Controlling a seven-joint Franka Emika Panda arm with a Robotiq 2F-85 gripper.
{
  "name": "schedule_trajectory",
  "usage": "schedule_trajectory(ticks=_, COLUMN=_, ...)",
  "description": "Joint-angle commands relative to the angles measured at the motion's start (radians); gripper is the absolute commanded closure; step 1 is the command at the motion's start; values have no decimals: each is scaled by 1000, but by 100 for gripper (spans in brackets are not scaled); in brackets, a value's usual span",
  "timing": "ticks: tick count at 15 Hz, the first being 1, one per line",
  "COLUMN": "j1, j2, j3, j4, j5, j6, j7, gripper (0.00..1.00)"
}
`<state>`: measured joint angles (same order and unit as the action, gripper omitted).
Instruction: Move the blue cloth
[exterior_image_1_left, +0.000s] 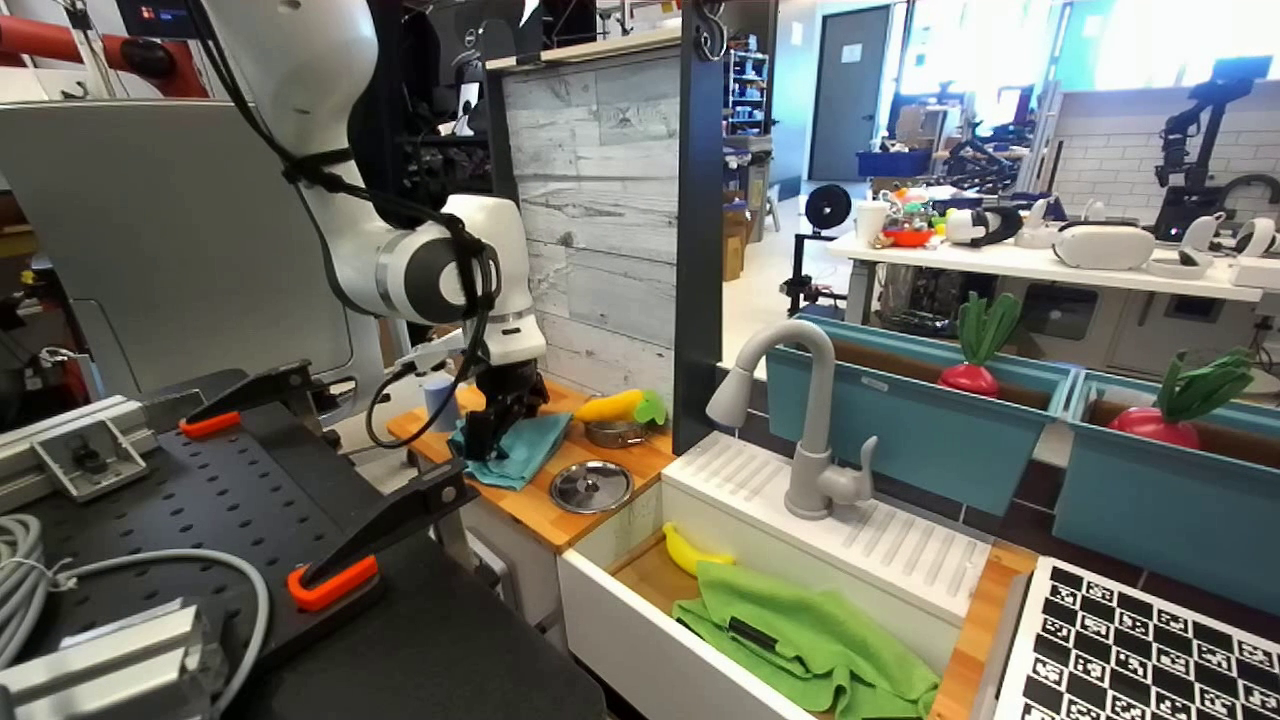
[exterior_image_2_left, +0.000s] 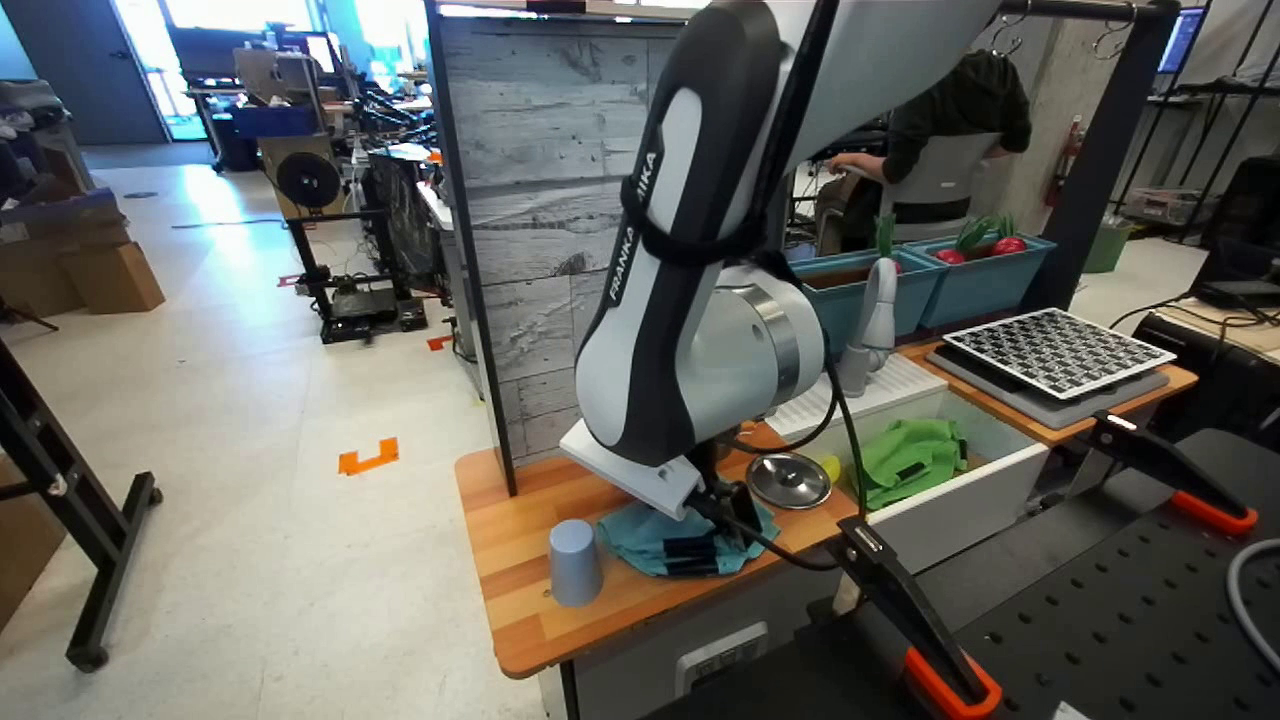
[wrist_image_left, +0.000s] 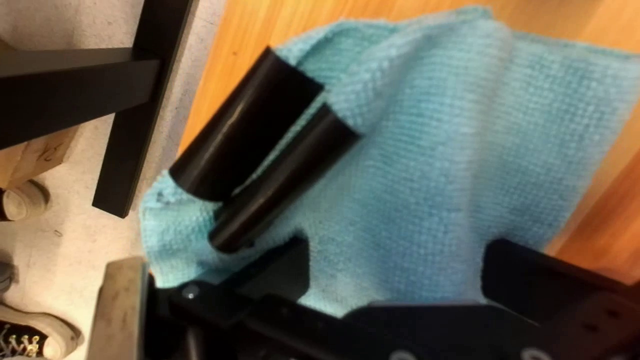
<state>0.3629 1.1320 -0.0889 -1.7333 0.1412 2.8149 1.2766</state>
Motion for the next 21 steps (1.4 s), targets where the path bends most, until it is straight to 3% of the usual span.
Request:
schedule_trajectory(ticks=1, j1=-49, j2=0, j3=36, j4=-92, j5=45, j6=79, j7=-29, gripper=0)
schedule_trajectory(ticks=9, j1=-68, j2=-52, j3=37, j4=-128, j5=60, j6=50, j7=-31, gripper=0)
schedule_trajectory(ticks=21, j1=27, j2=-220, j3=-50, j4=-205, j5=33, j6=-54, j7=42, gripper=0)
